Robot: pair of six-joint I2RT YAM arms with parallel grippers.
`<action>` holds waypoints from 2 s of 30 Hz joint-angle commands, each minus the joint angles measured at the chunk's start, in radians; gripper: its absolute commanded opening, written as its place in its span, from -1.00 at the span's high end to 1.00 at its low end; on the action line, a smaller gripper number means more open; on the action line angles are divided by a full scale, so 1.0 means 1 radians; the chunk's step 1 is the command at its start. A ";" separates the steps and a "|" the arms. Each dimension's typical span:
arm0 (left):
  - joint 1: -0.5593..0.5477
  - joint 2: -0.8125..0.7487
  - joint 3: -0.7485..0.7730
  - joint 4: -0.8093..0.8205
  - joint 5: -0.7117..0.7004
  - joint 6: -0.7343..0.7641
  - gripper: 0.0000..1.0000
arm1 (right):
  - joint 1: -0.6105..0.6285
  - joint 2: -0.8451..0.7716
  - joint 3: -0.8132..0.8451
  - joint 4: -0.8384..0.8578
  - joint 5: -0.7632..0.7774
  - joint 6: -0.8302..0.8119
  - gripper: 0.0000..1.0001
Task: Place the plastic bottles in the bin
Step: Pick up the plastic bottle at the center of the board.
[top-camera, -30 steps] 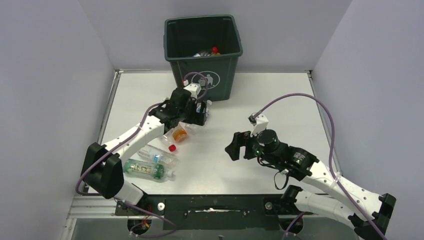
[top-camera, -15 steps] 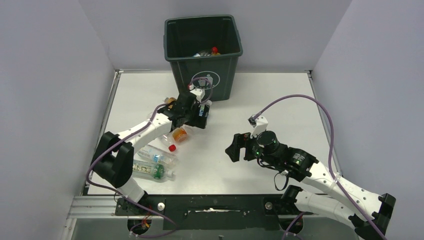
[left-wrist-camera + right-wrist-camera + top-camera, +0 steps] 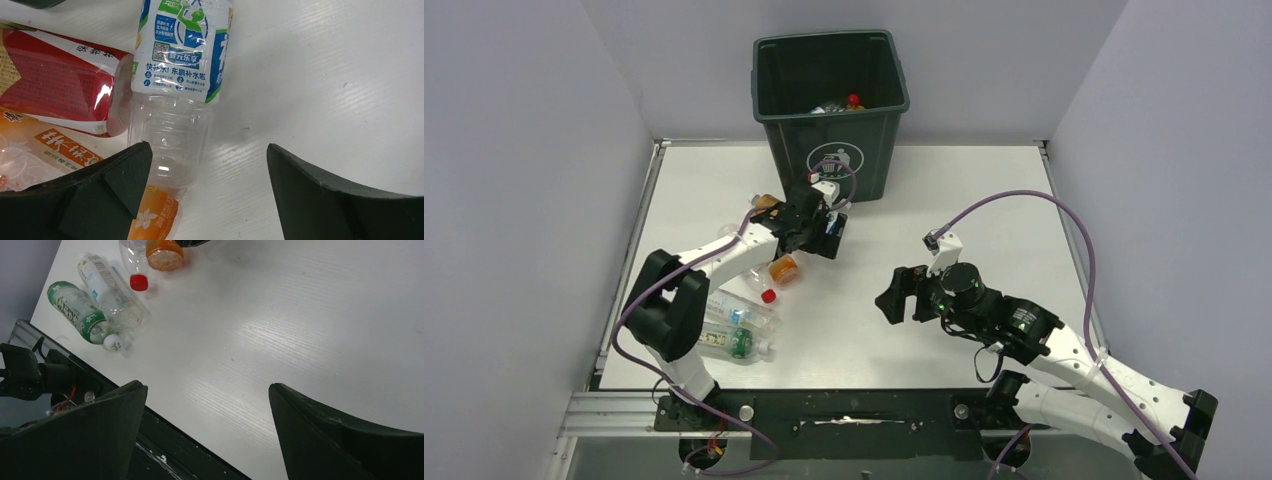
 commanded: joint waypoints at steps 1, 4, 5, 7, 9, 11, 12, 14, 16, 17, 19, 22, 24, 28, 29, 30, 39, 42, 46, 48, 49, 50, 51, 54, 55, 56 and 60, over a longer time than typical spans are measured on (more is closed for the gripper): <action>0.001 0.017 0.057 0.015 0.000 0.022 -0.73 | 0.011 -0.016 0.002 0.044 0.016 0.003 -0.96; -0.002 -0.008 0.065 0.007 0.011 0.018 -0.73 | 0.011 -0.015 0.001 0.044 0.016 0.003 -0.96; -0.002 -0.015 0.070 0.002 0.017 0.018 -0.73 | 0.012 -0.015 0.001 0.044 0.016 0.003 -0.96; -0.002 -0.027 0.082 -0.004 0.033 0.018 -0.73 | 0.010 -0.011 0.001 0.045 0.015 0.003 -0.96; -0.002 -0.041 0.093 -0.007 0.058 0.021 -0.73 | 0.011 -0.006 0.001 0.049 0.012 0.002 -0.96; -0.001 -0.055 0.099 -0.003 0.080 0.026 -0.73 | 0.012 0.000 0.002 0.053 0.009 0.000 -0.95; -0.002 -0.059 0.102 -0.001 0.083 0.032 -0.73 | 0.012 0.003 0.002 0.054 0.007 0.000 -0.96; -0.002 -0.060 0.107 0.002 0.081 0.045 -0.73 | 0.011 0.007 0.003 0.059 0.006 -0.001 -0.96; -0.001 -0.048 0.115 -0.005 0.072 0.063 -0.74 | 0.011 0.011 0.007 0.059 0.004 -0.003 -0.96; -0.001 -0.039 0.122 -0.010 0.063 0.074 -0.74 | 0.012 0.013 0.008 0.059 0.004 -0.004 -0.96; 0.000 -0.021 0.128 -0.013 0.046 0.096 -0.74 | 0.013 0.012 0.010 0.056 0.004 -0.005 -0.96; 0.001 0.007 0.138 -0.016 0.009 0.129 -0.75 | 0.012 0.008 0.009 0.053 0.007 -0.002 -0.96; 0.004 0.025 0.145 -0.020 -0.010 0.150 -0.76 | 0.014 0.005 0.007 0.051 0.008 0.000 -0.96; 0.019 0.069 0.171 -0.030 -0.016 0.176 -0.77 | 0.016 -0.001 0.005 0.048 0.011 0.002 -0.96; 0.023 0.081 0.178 -0.034 -0.012 0.181 -0.77 | 0.015 -0.001 0.004 0.048 0.013 0.002 -0.96; 0.027 0.093 0.189 -0.036 -0.009 0.184 -0.77 | 0.016 -0.001 0.005 0.046 0.013 0.003 -0.96; 0.035 0.158 0.217 -0.031 0.014 0.195 -0.77 | 0.022 -0.009 -0.005 0.046 0.021 0.011 -0.96; 0.035 0.167 0.217 -0.025 0.022 0.195 -0.77 | 0.021 -0.010 -0.007 0.046 0.024 0.011 -0.96; 0.034 0.175 0.206 -0.013 0.036 0.190 -0.77 | 0.022 -0.008 -0.007 0.046 0.023 0.011 -0.96; 0.030 0.176 0.192 -0.005 0.040 0.185 -0.77 | 0.024 -0.007 -0.008 0.048 0.024 0.011 -0.96; 0.028 0.174 0.185 -0.002 0.042 0.181 -0.77 | 0.024 -0.007 -0.009 0.049 0.024 0.011 -0.96; 0.027 0.173 0.178 0.002 0.044 0.178 -0.77 | 0.024 -0.005 -0.010 0.050 0.023 0.011 -0.96; 0.025 0.170 0.168 0.007 0.046 0.175 -0.77 | 0.023 -0.003 -0.010 0.051 0.022 0.012 -0.96; 0.019 0.164 0.146 0.017 0.047 0.167 -0.76 | 0.023 -0.004 -0.013 0.054 0.021 0.013 -0.96; 0.018 0.163 0.139 0.021 0.048 0.163 -0.75 | 0.023 -0.003 -0.013 0.055 0.019 0.013 -0.96; 0.016 0.161 0.132 0.026 0.049 0.159 -0.73 | 0.023 -0.002 -0.013 0.057 0.019 0.012 -0.96; 0.012 0.164 0.117 0.035 0.044 0.142 -0.65 | 0.025 0.000 -0.013 0.060 0.019 0.012 -0.96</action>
